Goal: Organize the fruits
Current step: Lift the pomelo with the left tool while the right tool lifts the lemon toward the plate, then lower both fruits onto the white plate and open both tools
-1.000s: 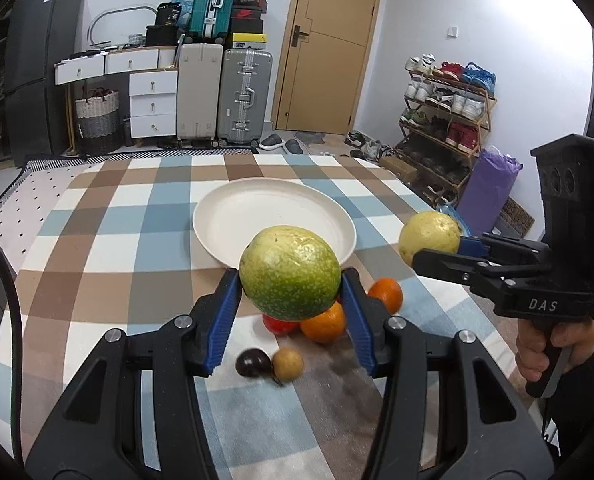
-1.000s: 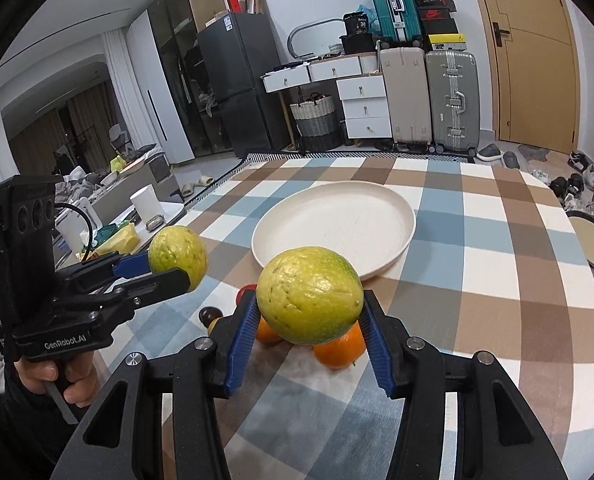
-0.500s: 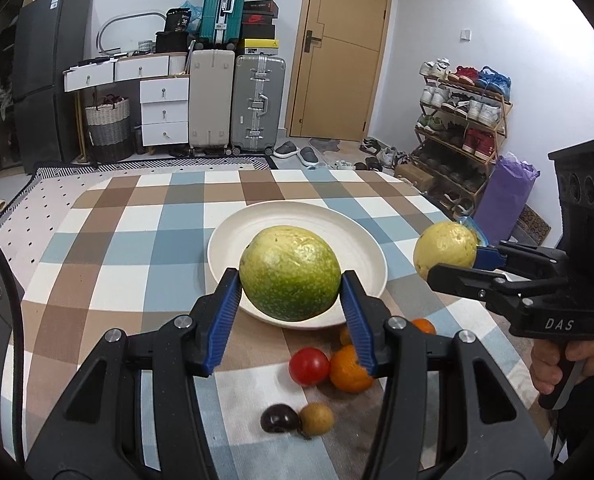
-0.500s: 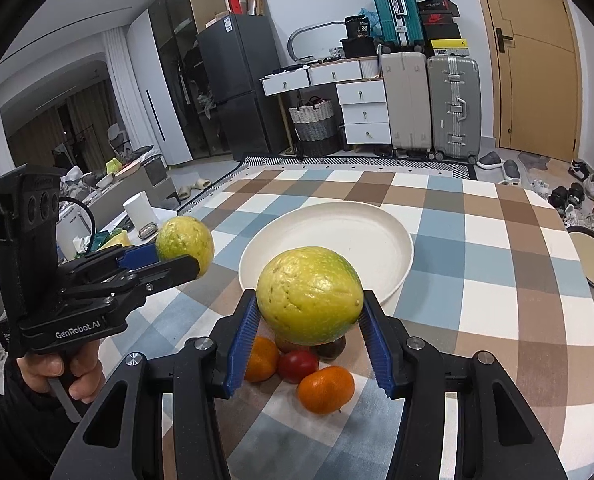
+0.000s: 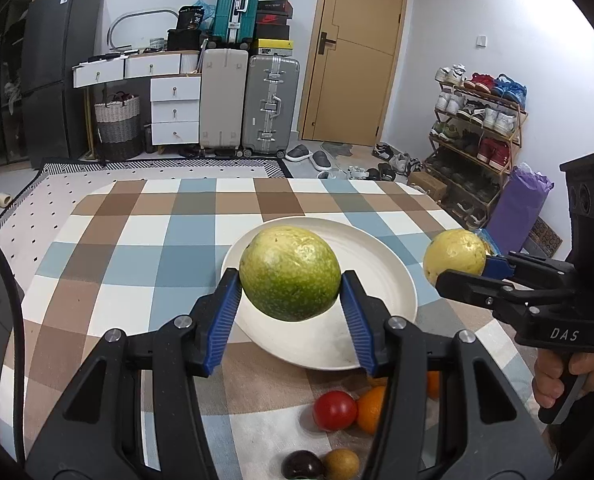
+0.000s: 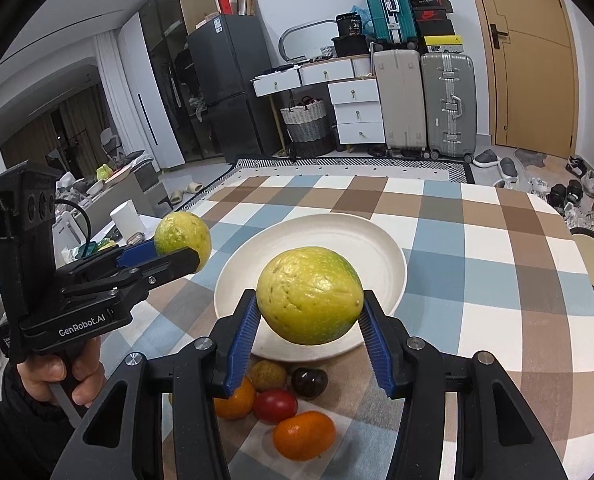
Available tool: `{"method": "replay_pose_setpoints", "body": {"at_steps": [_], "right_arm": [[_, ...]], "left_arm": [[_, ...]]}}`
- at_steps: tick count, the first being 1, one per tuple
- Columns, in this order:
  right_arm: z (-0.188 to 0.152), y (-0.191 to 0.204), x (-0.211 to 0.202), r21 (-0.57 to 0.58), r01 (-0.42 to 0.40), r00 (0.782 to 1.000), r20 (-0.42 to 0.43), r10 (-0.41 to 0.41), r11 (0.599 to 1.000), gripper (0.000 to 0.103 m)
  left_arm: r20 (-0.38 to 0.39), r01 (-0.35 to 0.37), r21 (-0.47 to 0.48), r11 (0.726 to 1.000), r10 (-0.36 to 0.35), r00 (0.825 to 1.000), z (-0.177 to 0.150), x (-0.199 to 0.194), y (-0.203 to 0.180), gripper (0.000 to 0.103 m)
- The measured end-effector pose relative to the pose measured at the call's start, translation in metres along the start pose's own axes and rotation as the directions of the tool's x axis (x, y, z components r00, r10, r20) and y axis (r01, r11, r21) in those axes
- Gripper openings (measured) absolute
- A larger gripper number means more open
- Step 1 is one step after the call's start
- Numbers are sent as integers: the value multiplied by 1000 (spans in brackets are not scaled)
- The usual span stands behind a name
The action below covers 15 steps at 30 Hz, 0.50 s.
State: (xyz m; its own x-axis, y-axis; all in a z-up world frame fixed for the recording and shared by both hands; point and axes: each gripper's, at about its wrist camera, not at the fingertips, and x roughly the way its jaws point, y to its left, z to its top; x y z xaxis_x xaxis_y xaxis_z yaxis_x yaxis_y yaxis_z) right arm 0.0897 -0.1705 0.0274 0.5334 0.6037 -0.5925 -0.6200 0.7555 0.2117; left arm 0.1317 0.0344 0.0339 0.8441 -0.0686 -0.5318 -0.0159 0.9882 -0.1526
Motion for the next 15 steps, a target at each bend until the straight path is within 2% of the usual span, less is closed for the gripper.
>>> {"method": "replay_pose_setpoints", "body": {"at_steps": [8, 15], "right_arm": [[-1, -4, 15, 1, 3, 1000, -11, -3, 1000, 51], [-10, -15, 33, 29, 13, 999, -49, -11, 1000, 51]], "left_arm": [[-22, -20, 19, 1000, 21, 1000, 2, 21, 3, 48], [-52, 4, 25, 1000, -2, 999, -9, 34, 4, 48]]}}
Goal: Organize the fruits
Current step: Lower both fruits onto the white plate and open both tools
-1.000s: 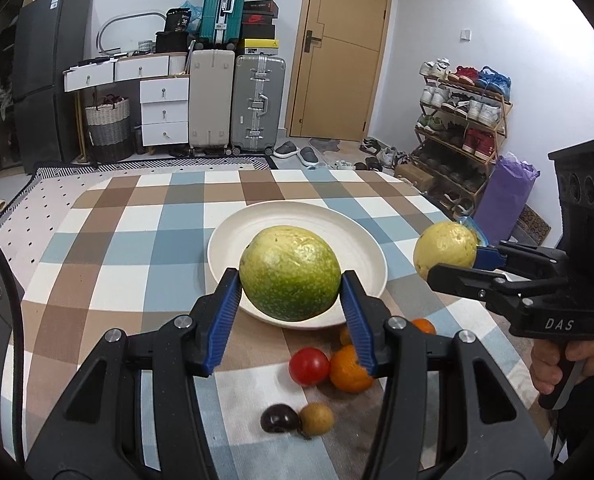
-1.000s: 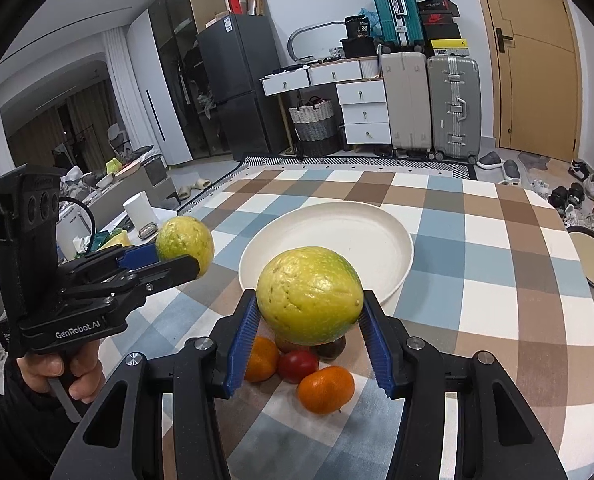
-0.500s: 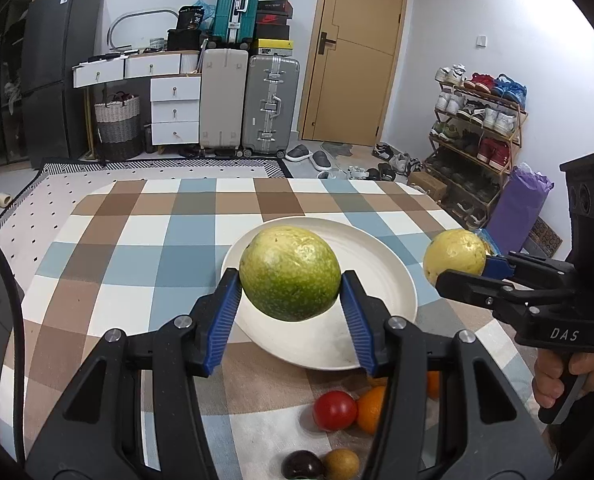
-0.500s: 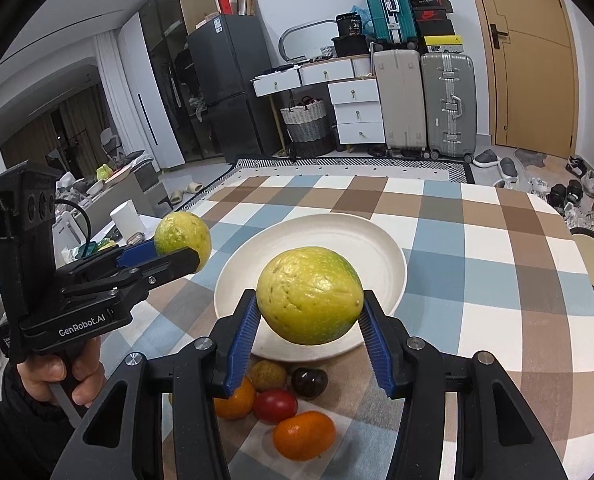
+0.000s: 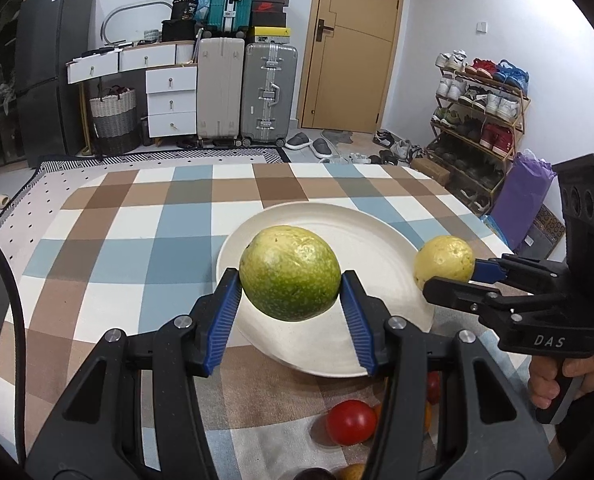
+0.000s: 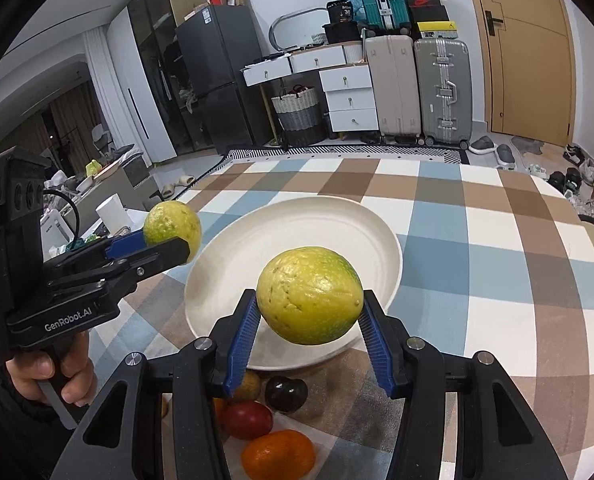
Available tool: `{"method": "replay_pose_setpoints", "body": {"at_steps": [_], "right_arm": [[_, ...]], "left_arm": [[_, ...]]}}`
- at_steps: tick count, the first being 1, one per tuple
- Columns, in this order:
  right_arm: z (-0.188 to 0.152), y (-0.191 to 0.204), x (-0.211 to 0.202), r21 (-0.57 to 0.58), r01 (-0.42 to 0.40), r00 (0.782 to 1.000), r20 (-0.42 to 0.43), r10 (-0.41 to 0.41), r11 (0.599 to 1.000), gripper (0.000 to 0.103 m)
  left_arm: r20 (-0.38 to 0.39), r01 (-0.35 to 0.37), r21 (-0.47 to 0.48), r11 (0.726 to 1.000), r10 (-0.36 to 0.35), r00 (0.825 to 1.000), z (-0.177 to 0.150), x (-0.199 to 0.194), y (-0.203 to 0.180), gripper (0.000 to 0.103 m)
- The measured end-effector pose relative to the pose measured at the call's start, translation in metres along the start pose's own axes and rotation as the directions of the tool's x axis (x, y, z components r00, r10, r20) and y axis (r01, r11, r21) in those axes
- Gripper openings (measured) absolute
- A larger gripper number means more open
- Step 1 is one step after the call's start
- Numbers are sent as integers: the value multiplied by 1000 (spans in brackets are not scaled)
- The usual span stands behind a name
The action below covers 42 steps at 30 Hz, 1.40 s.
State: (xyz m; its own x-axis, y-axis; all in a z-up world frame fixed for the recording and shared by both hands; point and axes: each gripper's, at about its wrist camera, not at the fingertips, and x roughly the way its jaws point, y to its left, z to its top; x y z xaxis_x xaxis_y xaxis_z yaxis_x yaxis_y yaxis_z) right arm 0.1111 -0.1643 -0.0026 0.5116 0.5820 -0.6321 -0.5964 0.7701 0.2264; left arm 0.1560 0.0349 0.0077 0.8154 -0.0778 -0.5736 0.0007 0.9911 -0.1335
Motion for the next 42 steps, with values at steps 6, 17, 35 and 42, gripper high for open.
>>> {"method": "replay_pose_setpoints", "body": {"at_steps": [6, 17, 35, 42], "right_arm": [[-5, -4, 12, 13, 2, 1000, -28, -2, 1000, 51], [-6, -6, 15, 22, 6, 999, -33, -5, 1000, 52], [-6, 3, 17, 9, -30, 999, -23, 30, 999, 52], [-8, 3, 12, 3, -11, 1000, -6, 11, 1000, 78]], "left_arm": [[-37, 4, 15, 1000, -4, 999, -7, 10, -2, 48], [-68, 11, 40, 999, -8, 998, -12, 19, -10, 48], [-83, -7, 38, 999, 10, 996, -15, 23, -8, 49], [-66, -30, 19, 999, 31, 997, -14, 15, -4, 86]]}}
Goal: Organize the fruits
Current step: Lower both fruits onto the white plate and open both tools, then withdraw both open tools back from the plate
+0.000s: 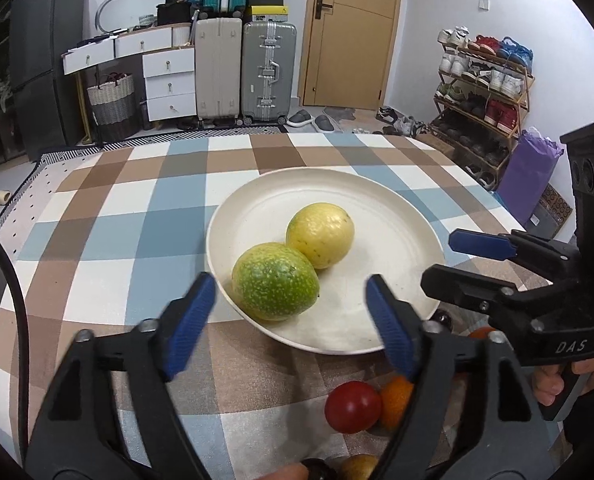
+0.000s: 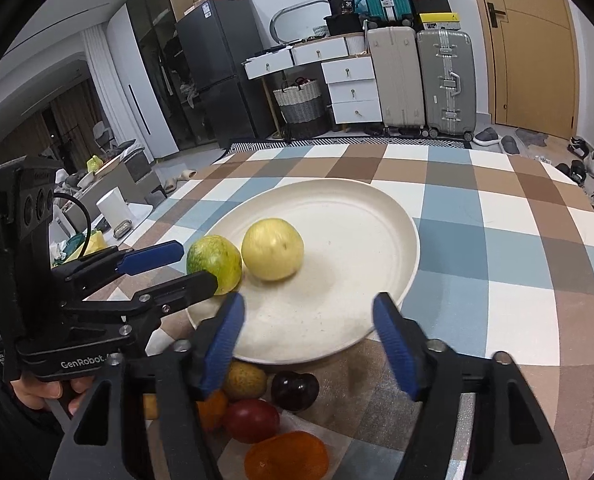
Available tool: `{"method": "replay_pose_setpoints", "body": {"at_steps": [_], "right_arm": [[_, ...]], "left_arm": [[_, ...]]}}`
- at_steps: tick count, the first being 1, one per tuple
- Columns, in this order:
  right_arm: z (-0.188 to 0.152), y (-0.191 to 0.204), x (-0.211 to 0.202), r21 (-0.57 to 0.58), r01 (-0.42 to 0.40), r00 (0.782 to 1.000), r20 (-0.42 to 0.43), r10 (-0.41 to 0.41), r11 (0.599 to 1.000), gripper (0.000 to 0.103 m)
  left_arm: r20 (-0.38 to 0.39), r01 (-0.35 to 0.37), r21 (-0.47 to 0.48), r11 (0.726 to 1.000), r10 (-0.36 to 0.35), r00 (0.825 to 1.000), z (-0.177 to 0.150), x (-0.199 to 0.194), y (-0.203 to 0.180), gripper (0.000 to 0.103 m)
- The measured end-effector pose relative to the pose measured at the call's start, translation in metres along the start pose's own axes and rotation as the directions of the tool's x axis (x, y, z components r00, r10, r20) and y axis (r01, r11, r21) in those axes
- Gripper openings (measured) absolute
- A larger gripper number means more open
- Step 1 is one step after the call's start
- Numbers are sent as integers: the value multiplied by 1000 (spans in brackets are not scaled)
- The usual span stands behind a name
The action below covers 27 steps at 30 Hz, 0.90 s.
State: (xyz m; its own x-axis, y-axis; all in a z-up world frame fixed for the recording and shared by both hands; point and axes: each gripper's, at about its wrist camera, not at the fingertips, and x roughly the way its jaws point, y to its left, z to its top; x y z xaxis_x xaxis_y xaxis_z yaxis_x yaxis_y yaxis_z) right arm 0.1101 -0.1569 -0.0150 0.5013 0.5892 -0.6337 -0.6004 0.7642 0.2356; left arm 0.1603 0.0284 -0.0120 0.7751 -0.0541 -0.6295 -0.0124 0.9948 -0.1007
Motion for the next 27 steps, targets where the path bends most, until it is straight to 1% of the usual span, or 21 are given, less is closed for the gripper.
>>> {"method": "replay_pose_setpoints", "body": {"at_steps": [1, 2, 3, 5, 7, 14, 18, 21, 25, 27], "right_arm": [[0, 0, -2, -4, 9, 1000, 7, -9, 1000, 80], [0, 0, -2, -8, 21, 1000, 10, -21, 1000, 87], [0, 0, -3, -10, 37, 999, 13, -37, 999, 94], [0, -1, -4, -6, 64, 998, 23, -64, 998, 99], [0, -2, -5, -2, 70, 997, 28, -70, 998, 102], [-4, -6, -5, -10, 79, 997, 7, -79, 997, 103], [-9, -7, -9, -12, 77, 997, -6, -77, 997, 103], [-15, -10, -15, -2, 73, 997, -14, -73, 997, 103], [-21, -15, -21, 37, 66, 998, -19, -66, 997, 103], [-24, -14, -22, 39, 59, 998, -30, -58, 998, 103]], "left_arm": [[8, -8, -7, 1000, 8, 1000, 1, -2, 1, 87], [14, -13, -14, 1000, 14, 1000, 1, -4, 2, 88], [17, -10, -19, 1000, 10, 1000, 2, -6, 3, 91], [20, -18, -24, 1000, 18, 1000, 3, -9, 5, 102], [41, -25, -26, 999, 26, 999, 2, -15, 6, 103], [28, -30, -30, 999, 31, 999, -3, -19, 6, 103], [25, -38, -12, 999, 38, 999, -8, -26, 4, 103], [17, -23, -29, 999, 23, 1000, -15, -31, 6, 103], [9, -29, -38, 999, 29, 1000, -25, -37, 5, 103], [1, -13, -51, 999, 13, 1000, -30, -41, 5, 103]]}}
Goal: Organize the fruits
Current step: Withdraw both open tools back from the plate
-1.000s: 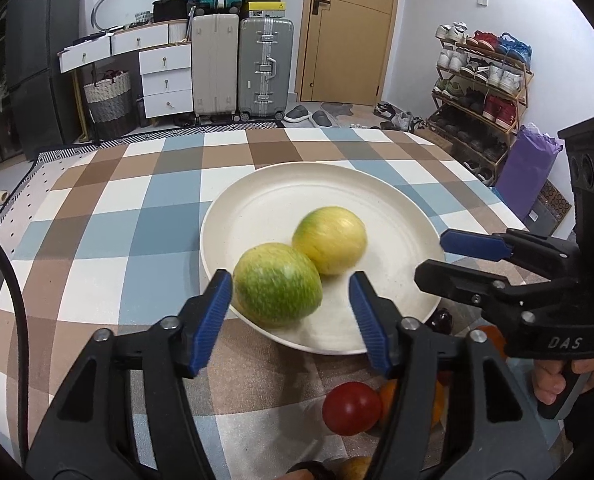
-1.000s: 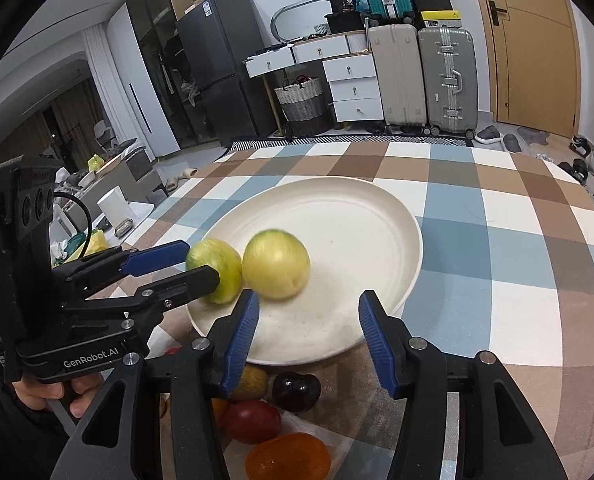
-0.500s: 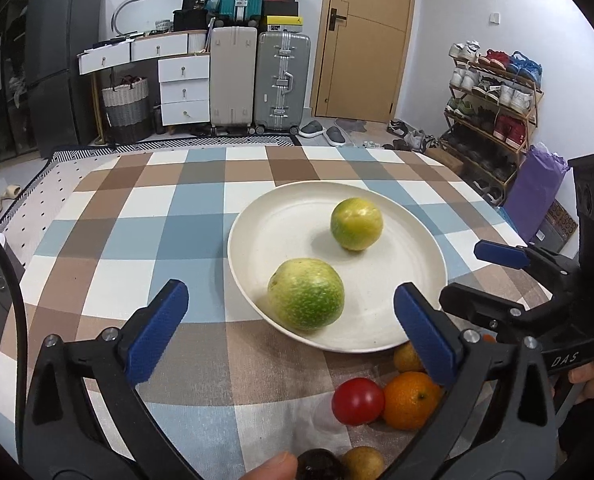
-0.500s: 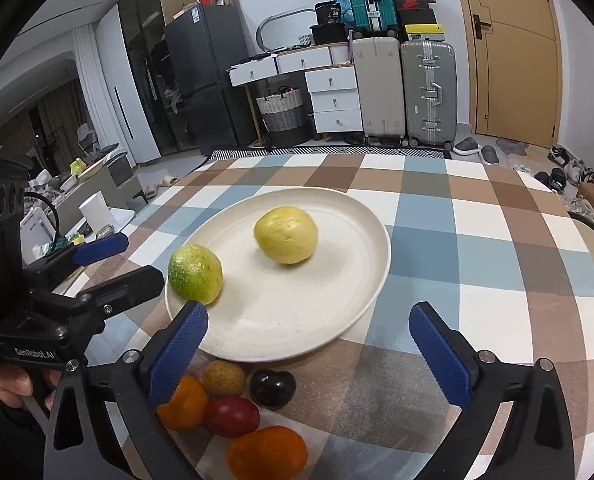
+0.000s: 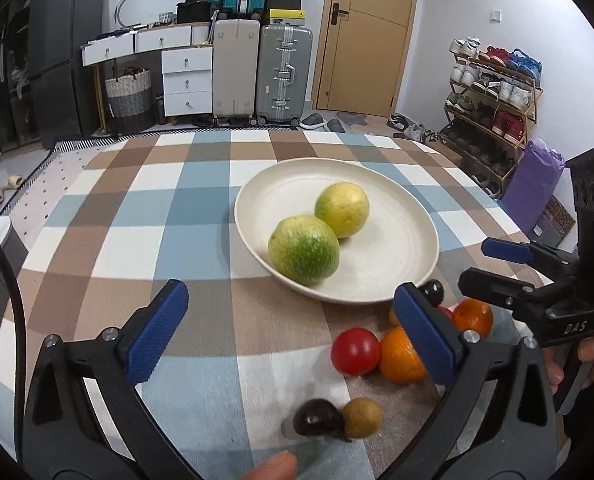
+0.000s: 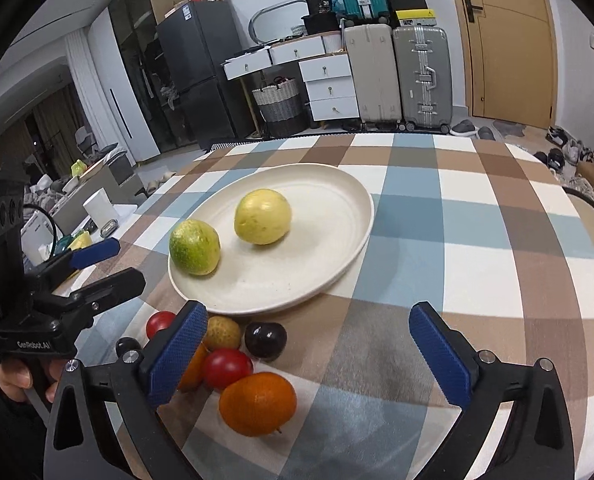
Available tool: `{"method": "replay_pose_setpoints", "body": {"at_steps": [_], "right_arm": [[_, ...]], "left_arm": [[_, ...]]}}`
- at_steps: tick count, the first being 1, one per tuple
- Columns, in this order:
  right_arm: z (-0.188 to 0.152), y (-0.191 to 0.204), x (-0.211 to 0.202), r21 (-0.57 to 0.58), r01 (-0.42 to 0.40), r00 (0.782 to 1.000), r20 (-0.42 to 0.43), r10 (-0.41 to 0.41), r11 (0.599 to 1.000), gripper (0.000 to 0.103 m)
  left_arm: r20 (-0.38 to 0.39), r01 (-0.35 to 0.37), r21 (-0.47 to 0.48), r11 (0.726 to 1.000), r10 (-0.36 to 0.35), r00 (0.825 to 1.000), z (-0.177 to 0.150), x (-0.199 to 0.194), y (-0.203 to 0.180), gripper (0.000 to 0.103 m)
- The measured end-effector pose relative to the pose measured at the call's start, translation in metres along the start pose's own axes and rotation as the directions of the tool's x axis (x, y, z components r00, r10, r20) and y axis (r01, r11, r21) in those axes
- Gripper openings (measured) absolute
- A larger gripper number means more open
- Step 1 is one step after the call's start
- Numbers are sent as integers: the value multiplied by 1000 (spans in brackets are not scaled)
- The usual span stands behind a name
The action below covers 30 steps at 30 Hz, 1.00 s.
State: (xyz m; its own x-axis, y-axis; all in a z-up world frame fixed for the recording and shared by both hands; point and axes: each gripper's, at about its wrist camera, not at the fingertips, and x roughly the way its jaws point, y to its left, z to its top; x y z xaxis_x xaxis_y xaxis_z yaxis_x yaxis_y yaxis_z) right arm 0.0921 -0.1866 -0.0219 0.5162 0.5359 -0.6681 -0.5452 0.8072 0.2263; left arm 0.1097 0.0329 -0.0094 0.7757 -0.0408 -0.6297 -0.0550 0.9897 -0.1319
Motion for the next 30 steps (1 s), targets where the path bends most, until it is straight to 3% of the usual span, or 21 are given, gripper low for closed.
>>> {"method": "replay_pose_setpoints", "body": {"at_steps": [13, 30], "right_arm": [[-19, 7, -9, -6, 1, 1000, -21, -2, 1000, 103], [-33, 25, -16, -86, 107, 993, -49, -112, 990, 103]], "left_arm": [[-25, -21, -12, 1000, 20, 999, -32, -24, -1, 103], [-68, -28, 40, 999, 31, 997, -48, -36, -12, 103]]}}
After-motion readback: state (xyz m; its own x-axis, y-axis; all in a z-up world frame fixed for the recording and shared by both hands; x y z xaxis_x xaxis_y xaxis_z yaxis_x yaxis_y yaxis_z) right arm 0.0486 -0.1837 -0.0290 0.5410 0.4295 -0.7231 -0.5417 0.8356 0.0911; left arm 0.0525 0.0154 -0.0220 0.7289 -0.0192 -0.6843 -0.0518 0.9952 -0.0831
